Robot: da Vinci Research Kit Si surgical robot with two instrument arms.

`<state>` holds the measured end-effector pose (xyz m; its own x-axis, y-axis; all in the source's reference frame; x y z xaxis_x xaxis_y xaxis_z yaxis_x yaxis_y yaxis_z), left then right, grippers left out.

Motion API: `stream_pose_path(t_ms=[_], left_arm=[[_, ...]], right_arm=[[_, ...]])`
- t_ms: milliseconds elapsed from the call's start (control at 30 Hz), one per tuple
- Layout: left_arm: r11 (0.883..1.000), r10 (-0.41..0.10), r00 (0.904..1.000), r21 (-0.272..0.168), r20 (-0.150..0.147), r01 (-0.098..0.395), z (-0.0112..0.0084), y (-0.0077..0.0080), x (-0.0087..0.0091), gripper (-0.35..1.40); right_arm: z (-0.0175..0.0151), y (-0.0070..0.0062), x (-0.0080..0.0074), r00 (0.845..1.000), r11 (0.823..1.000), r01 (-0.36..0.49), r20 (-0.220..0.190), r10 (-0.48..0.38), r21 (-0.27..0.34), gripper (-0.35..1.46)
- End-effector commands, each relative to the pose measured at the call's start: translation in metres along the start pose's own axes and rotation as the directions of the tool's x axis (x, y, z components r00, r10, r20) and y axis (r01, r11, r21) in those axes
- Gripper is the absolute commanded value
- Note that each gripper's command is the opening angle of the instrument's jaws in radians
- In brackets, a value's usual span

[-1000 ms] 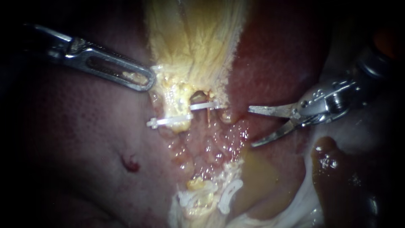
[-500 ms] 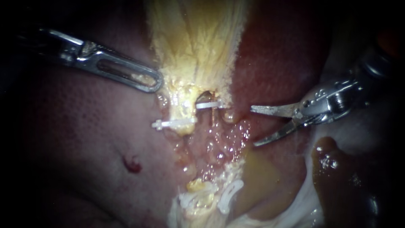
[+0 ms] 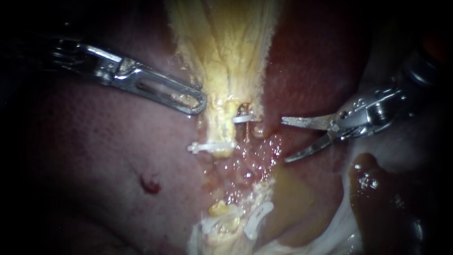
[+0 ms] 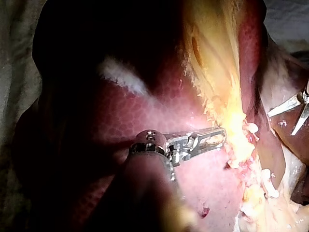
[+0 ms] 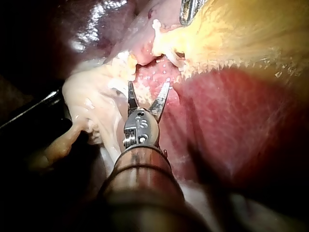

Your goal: Go back from the cut right tube

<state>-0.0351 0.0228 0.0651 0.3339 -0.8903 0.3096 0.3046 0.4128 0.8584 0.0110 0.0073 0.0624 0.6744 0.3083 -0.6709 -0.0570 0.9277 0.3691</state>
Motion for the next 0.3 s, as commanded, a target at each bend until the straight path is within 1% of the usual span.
stream_pose_path(t_ms=[33, 300], left_arm=[[1.0, 0.001, 1.0, 0.001, -0.001, -0.001, 0.0, 0.0, 0.0, -0.35], [1.0, 0.001, 1.0, 0.002, -0.001, -0.001, 0.0, 0.0, 0.0, -0.35]], right_arm=[[0.0, 0.0, 0.0, 1.0, 1.0, 0.0, 0.0, 0.0, 0.0, 1.45], [-0.0001, 0.0, 0.0001, 1.0, 1.0, -0.001, 0.0, 0.001, 0.0, 1.45]])
